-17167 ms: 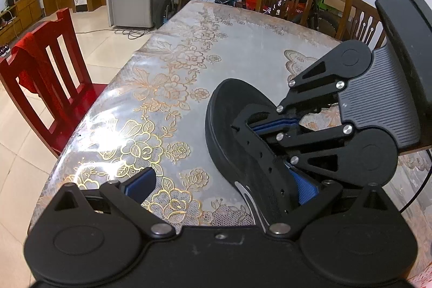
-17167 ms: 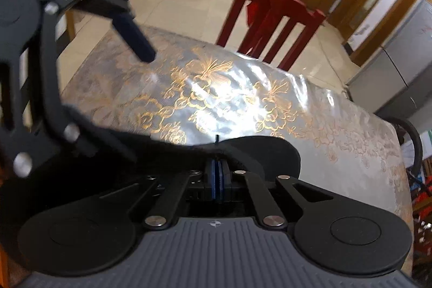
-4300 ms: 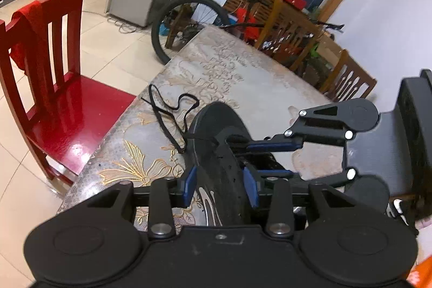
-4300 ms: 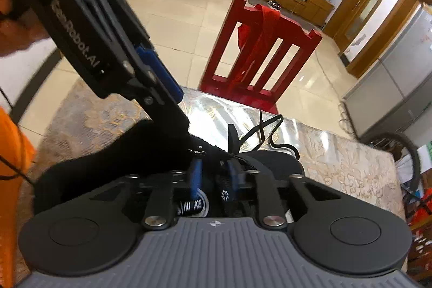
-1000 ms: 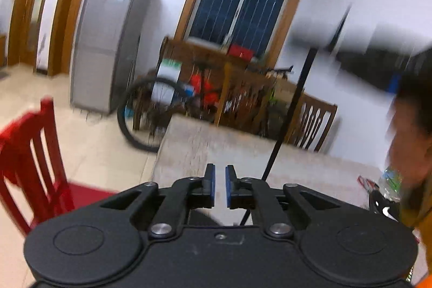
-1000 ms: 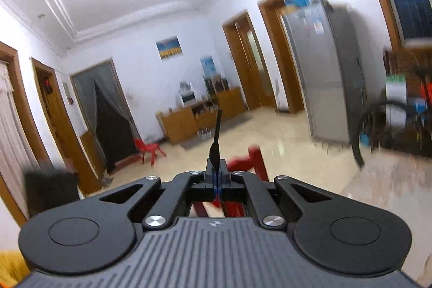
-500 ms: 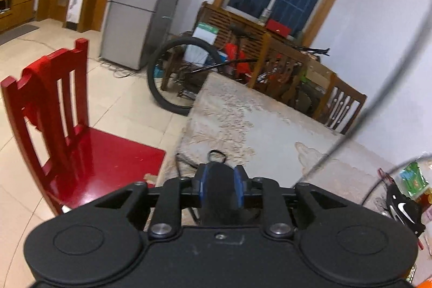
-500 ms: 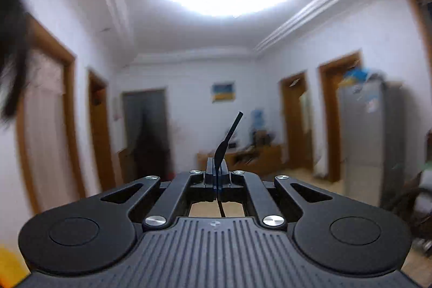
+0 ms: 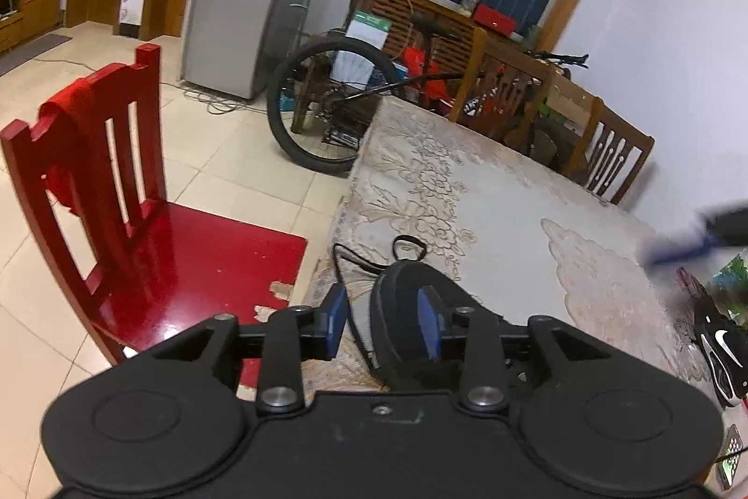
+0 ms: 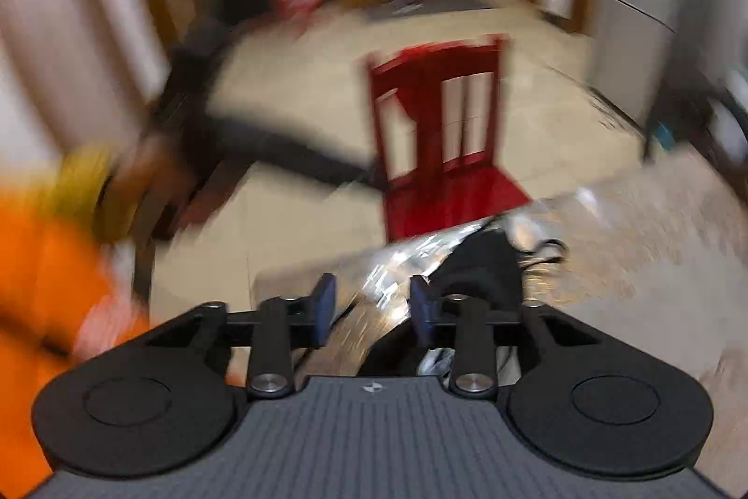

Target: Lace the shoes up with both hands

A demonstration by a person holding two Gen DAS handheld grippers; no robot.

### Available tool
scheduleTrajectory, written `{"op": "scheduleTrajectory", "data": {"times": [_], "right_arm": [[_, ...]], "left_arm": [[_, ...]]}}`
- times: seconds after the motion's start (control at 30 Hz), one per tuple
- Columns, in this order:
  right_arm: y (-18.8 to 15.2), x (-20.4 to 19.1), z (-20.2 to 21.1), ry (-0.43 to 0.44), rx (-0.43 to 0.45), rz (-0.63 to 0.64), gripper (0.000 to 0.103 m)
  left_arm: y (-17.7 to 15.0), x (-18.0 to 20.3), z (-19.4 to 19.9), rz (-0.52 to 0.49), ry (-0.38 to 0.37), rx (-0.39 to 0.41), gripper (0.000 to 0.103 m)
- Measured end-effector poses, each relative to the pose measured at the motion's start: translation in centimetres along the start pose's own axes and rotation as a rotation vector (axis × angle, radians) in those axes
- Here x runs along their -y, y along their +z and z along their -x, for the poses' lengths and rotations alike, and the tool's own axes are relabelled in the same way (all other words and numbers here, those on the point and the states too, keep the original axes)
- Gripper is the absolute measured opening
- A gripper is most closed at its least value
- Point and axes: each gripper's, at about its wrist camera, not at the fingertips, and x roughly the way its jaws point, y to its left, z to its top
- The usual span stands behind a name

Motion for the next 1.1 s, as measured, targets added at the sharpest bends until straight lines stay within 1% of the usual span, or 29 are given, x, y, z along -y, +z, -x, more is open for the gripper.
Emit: {"op": "scheduleTrajectory", "data": {"times": [0.07,0.1,0.2,0.27,0.33,0.4,0.43,0.47,0.5,0.53,0.6,0.67,0.73,0.8,0.83,0.9,0.97,1.0,1.03,1.1], "right_arm": [[0.5,3.8,-1.6,-0.091,0.066,-0.167,0.046],[0.6,5.4,-3.2,-0.141,0.072,-0.245,0.046],[1.1,10.0,-9.2,-0.227,0.034,-0.427,0.045],[1.0,12.4,-13.6,-0.297,-0.027,-0.483,0.043],[0.6,13.5,-17.0,-0.325,-0.092,-0.506,0.039],[0.9,14.0,-18.9,-0.327,-0.128,-0.495,0.039],[1.0,14.2,-19.7,-0.328,-0.139,-0.481,0.033],[1.0,14.1,-20.4,-0.335,-0.146,-0.462,0.015],[0.9,13.9,-20.9,-0.343,-0.149,-0.447,0.005],[0.8,13.4,-20.7,-0.349,-0.134,-0.438,0.003],[1.6,12.6,-19.1,-0.342,-0.065,-0.421,0.003],[3.2,11.1,-15.5,-0.312,0.055,-0.355,0.003],[4.8,8.9,-11.0,-0.272,0.158,-0.238,0.003],[5.9,5.6,-6.2,-0.219,0.221,-0.064,0.004],[6.1,3.8,-4.3,-0.198,0.232,0.025,0.004],[5.2,0.0,-1.5,-0.168,0.201,0.209,0.004],[3.4,-3.7,-0.2,-0.143,0.145,0.354,0.004],[2.3,-5.1,-0.2,-0.128,0.112,0.401,0.004],[1.0,-6.3,-0.7,-0.104,0.077,0.418,0.004],[-1.5,-7.8,-2.1,-0.06,0.02,0.407,0.004]], "left_arm": [[-0.1,0.3,-0.7,0.008,-0.014,-0.01,0.032],[-0.2,0.3,-1.0,0.014,-0.02,-0.016,0.033],[-0.4,0.6,-1.6,0.015,-0.014,-0.032,0.034],[-0.5,0.7,-1.7,0.015,-0.002,-0.041,0.034],[-0.5,0.5,-1.6,0.02,0.011,-0.045,0.035],[-0.6,0.2,-1.6,0.023,0.02,-0.051,0.036],[-0.6,0.2,-1.5,0.021,0.028,-0.051,0.038],[-0.6,0.1,-1.5,0.02,0.036,-0.052,0.039],[-0.6,0.1,-1.5,0.016,0.04,-0.053,0.039],[-0.5,0.0,-1.5,0.013,0.045,-0.055,0.04],[-0.5,-0.1,-1.4,0.009,0.051,-0.056,0.041],[-0.3,-0.4,-1.2,0.012,0.056,-0.05,0.043],[-0.3,-0.7,-1.0,0.017,0.061,-0.043,0.045],[-0.2,-1.0,-0.7,0.015,0.064,-0.033,0.045],[-0.2,-1.1,-0.4,0.012,0.066,-0.028,0.045],[-0.2,-1.3,0.1,0.001,0.071,-0.016,0.046],[-0.4,-1.4,0.7,-0.003,0.072,-0.008,0.049],[-0.5,-1.4,0.9,-0.003,0.073,-0.005,0.05],[-0.7,-1.4,1.2,-0.004,0.072,-0.002,0.051],[-1.0,-1.3,1.3,-0.005,0.065,-0.009,0.051]]}}
